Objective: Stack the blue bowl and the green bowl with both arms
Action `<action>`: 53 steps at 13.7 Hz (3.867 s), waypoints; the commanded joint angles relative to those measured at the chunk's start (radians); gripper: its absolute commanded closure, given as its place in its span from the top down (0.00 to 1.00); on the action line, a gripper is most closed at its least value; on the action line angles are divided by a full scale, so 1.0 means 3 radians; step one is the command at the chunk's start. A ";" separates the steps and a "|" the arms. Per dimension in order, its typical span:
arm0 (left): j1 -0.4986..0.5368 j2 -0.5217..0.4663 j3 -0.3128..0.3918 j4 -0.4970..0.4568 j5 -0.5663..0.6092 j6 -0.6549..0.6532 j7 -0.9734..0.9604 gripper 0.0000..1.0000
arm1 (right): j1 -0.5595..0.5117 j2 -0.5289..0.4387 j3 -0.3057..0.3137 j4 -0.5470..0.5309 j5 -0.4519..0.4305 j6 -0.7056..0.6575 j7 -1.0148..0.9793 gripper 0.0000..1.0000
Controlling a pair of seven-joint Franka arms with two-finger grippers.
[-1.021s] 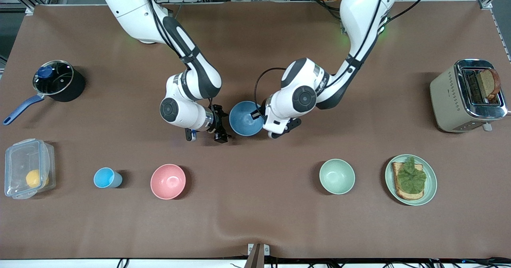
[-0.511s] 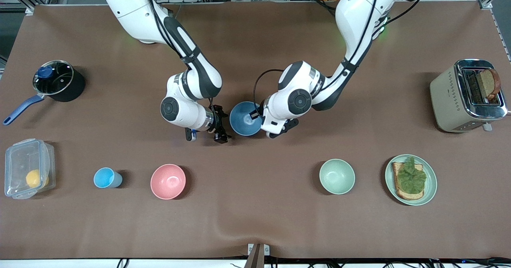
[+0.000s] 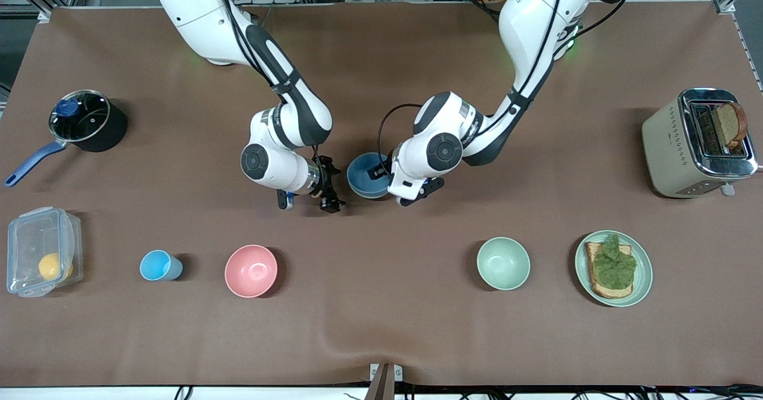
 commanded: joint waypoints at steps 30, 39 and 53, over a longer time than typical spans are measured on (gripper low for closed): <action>0.1587 -0.2118 0.0508 0.0024 0.1132 -0.2025 0.2453 1.00 | -0.1638 -0.0980 -0.0081 0.0235 -0.2493 -0.2739 -0.3774 1.00; 0.1285 -0.2441 0.0769 -0.0141 0.1218 -0.2342 0.2946 1.00 | -0.2441 -0.1449 0.0475 0.0317 -0.2554 -0.2820 -0.4562 1.00; 0.1279 -0.2349 0.0877 0.0145 0.1050 -0.2348 0.3043 1.00 | -0.2109 -0.1767 0.0573 0.1886 -0.2370 -0.3997 -0.4573 1.00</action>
